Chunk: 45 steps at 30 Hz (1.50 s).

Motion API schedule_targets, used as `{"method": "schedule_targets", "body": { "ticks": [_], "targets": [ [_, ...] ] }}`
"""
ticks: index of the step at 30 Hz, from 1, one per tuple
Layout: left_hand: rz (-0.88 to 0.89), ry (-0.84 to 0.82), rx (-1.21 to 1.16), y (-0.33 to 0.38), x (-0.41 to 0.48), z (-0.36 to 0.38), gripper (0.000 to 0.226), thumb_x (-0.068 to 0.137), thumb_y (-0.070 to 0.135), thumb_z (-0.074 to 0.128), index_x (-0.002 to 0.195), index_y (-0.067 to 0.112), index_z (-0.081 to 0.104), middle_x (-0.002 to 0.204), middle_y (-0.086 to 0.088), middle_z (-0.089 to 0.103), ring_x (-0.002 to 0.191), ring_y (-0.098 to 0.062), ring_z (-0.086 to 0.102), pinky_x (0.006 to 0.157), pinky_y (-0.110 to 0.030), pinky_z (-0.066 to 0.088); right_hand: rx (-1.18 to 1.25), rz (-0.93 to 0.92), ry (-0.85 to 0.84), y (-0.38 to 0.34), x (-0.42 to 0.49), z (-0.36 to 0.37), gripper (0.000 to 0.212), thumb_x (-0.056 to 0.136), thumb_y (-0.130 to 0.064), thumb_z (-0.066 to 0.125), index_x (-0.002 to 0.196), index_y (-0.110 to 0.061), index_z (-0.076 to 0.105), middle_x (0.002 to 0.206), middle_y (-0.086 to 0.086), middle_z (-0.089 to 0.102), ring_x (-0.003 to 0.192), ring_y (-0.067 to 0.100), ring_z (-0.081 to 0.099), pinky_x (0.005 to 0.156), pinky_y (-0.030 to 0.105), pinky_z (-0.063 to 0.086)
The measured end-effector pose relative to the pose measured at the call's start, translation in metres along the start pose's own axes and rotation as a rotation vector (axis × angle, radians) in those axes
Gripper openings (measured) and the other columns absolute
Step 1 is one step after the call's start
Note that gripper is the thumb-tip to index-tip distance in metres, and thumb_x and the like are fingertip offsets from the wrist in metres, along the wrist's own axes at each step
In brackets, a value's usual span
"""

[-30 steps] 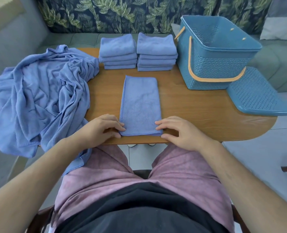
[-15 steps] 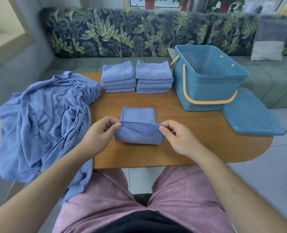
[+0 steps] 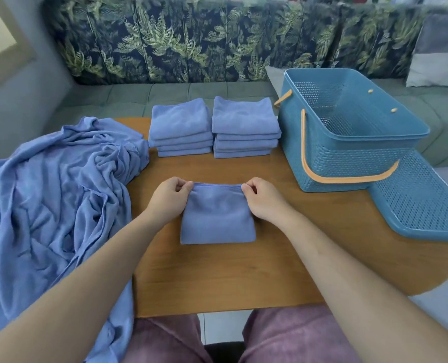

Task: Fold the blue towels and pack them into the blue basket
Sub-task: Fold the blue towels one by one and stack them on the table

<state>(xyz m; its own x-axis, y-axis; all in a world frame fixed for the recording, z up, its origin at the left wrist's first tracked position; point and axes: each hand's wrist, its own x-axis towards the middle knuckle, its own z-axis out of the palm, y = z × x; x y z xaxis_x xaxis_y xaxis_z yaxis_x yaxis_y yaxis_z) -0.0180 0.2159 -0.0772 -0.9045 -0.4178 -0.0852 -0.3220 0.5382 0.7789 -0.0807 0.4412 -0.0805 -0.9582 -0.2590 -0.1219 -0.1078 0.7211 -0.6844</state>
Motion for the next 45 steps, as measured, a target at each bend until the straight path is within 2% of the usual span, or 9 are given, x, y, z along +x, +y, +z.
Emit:
{"method": "schedule_targets", "body": {
  "ticks": [4,7,14,19,24,30,35,39,45],
  "targets": [
    [0.423,0.304,0.243,0.002,-0.023,0.008,0.017,0.100,0.030,0.052,0.103,0.018,0.064,0.105,0.004,0.062,0.097,-0.018,0.057,0.081,-0.035,0.046,-0.124,-0.134,0.282,0.003,-0.009,0.005,0.028,0.102,-0.025,0.047,0.125,-0.015,0.058,0.119,0.003,0.060,0.109,0.024,0.057,0.092,0.039,0.047],
    [0.692,0.098,0.390,0.003,-0.051,0.024,0.031,0.101,0.033,0.046,0.125,0.024,0.063,0.134,0.010,0.059,0.128,-0.013,0.051,0.100,-0.032,0.040,-0.317,-0.488,0.360,-0.010,-0.039,0.018,0.036,0.100,-0.024,0.044,0.131,-0.021,0.060,0.134,-0.003,0.059,0.123,0.020,0.051,0.097,0.038,0.042],
    [0.278,-0.026,0.472,-0.021,-0.054,0.042,0.056,0.103,0.049,0.036,0.156,0.031,0.029,0.167,-0.004,0.012,0.154,-0.022,0.006,0.124,-0.046,0.013,-0.413,-0.058,0.038,-0.003,-0.058,0.045,0.057,0.106,-0.051,0.023,0.159,-0.033,0.019,0.168,0.011,-0.005,0.155,0.029,-0.010,0.125,0.046,0.004],
    [0.154,0.098,0.480,-0.014,-0.077,0.041,0.057,0.099,0.047,0.049,0.149,0.022,0.043,0.138,-0.009,0.048,0.130,-0.028,0.041,0.103,-0.040,0.037,-0.231,-0.097,0.217,-0.010,-0.075,0.060,0.045,0.100,-0.033,0.050,0.143,-0.020,0.054,0.138,0.013,0.052,0.132,0.036,0.042,0.110,0.045,0.031],
    [0.159,-0.016,0.037,-0.009,-0.066,0.014,0.045,0.097,0.011,0.057,0.141,0.017,0.051,0.128,0.008,0.048,0.098,0.004,0.049,0.084,-0.002,0.035,0.222,-0.092,0.184,-0.029,-0.073,0.045,0.035,0.095,-0.010,0.054,0.126,-0.022,0.064,0.129,-0.006,0.045,0.115,0.006,0.051,0.100,0.021,0.041],
    [0.168,0.156,-0.140,0.030,-0.025,-0.047,0.041,0.095,0.014,0.063,0.133,0.026,0.058,0.121,0.011,0.055,0.094,0.003,0.048,0.079,-0.003,0.034,0.307,-0.208,0.196,-0.091,-0.018,0.002,0.032,0.093,-0.012,0.059,0.123,-0.023,0.064,0.127,-0.009,0.047,0.110,0.000,0.049,0.083,-0.001,0.033],
    [0.192,0.231,-0.082,0.072,0.070,-0.100,0.044,0.094,0.016,0.063,0.137,0.022,0.058,0.130,0.005,0.059,0.109,-0.012,0.054,0.080,-0.016,0.035,0.215,-0.227,0.110,-0.162,0.075,-0.031,0.044,0.091,-0.015,0.055,0.134,-0.022,0.058,0.134,-0.003,0.042,0.111,0.011,0.049,0.095,0.028,0.044],
    [0.156,0.234,-0.069,0.078,0.145,-0.107,0.045,0.093,0.012,0.064,0.137,0.014,0.058,0.139,-0.004,0.058,0.127,-0.021,0.053,0.094,-0.019,0.035,0.074,-0.211,0.104,-0.182,0.149,-0.023,0.048,0.090,-0.014,0.053,0.137,-0.021,0.056,0.141,0.004,0.039,0.109,0.023,0.057,0.086,0.027,0.044],
    [0.088,0.138,0.074,0.043,0.209,-0.075,0.041,0.097,0.016,0.058,0.137,0.011,0.057,0.139,-0.011,0.057,0.100,-0.018,0.061,0.080,-0.016,0.034,-0.305,-0.168,0.029,-0.169,0.203,0.011,0.042,0.098,-0.026,0.053,0.138,-0.013,0.054,0.146,0.011,0.031,0.130,0.031,0.044,0.102,0.037,0.042]
  ]
}}
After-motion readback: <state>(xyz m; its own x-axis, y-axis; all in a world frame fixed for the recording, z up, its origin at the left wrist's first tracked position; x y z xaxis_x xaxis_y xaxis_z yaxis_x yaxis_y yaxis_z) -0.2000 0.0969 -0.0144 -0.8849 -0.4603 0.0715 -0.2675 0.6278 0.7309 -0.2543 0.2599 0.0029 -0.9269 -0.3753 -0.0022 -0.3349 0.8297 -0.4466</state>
